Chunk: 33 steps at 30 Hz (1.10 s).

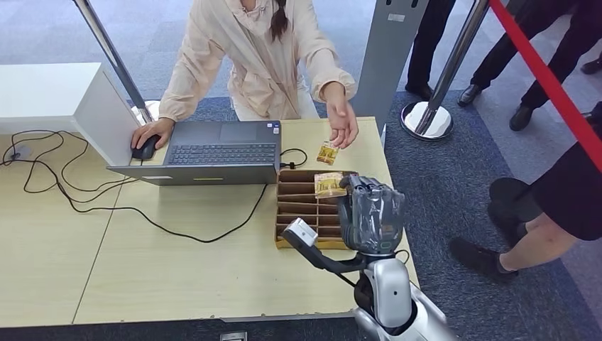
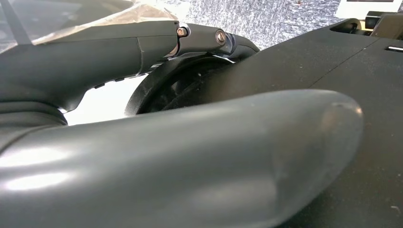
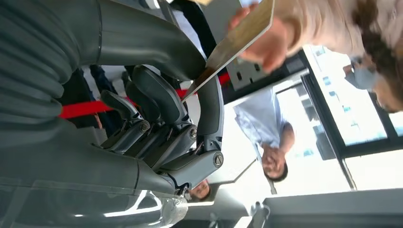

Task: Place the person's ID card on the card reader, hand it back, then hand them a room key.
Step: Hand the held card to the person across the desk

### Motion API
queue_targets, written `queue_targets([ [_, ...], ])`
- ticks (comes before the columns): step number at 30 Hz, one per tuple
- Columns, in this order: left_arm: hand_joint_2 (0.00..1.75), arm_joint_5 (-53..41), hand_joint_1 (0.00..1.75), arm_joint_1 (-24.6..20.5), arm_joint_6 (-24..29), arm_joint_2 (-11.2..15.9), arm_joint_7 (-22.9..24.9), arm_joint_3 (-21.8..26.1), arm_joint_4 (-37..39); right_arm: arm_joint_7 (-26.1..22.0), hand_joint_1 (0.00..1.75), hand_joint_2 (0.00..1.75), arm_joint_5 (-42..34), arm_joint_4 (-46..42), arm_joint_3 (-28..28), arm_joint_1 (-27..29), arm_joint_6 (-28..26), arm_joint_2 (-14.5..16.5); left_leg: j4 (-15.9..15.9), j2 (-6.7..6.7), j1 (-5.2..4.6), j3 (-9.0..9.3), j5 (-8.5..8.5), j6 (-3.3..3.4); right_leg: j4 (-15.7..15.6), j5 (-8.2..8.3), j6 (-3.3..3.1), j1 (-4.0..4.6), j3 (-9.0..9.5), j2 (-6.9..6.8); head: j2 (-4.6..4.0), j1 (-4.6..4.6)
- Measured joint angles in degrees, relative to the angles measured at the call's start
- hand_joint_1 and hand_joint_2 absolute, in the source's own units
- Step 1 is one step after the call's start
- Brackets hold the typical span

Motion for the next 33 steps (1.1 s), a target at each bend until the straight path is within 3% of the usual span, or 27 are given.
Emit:
queue_targets([
  [16, 0.00, -0.05, 0.00, -0.40, -1.64, -0.01, 0.37, -1.39, 0.00, -0.17, 1.75, 1.75, 3.69, -14.05, -4.35, -8.94, 2.16, -0.65, 0.00, 0.01, 0.00, 0.00, 0.00, 0.00, 0.00, 0.00, 0.00, 0.00, 0.00, 0.00, -0.01, 0.00],
  [27, 0.00, -0.24, 0.00, -0.66, -2.43, 0.00, 0.50, -2.35, 0.02, -0.15, 1.75, 1.75, 2.37, -14.05, -4.30, -14.93, 3.81, -0.50, 0.00, -0.01, 0.00, -0.04, 0.00, 0.00, 0.01, 0.00, 0.00, 0.00, 0.00, 0.00, 0.00, 0.01],
  [33, 0.00, -0.26, 0.00, -0.87, -3.06, 0.00, 0.64, -2.95, 0.02, -0.15, 1.75, 1.75, 0.59, -9.92, -3.63, -18.82, 4.24, 0.43, 0.00, -0.02, 0.00, -0.05, 0.00, 0.00, 0.02, 0.00, 0.00, 0.00, 0.00, -0.01, 0.00, 0.02],
])
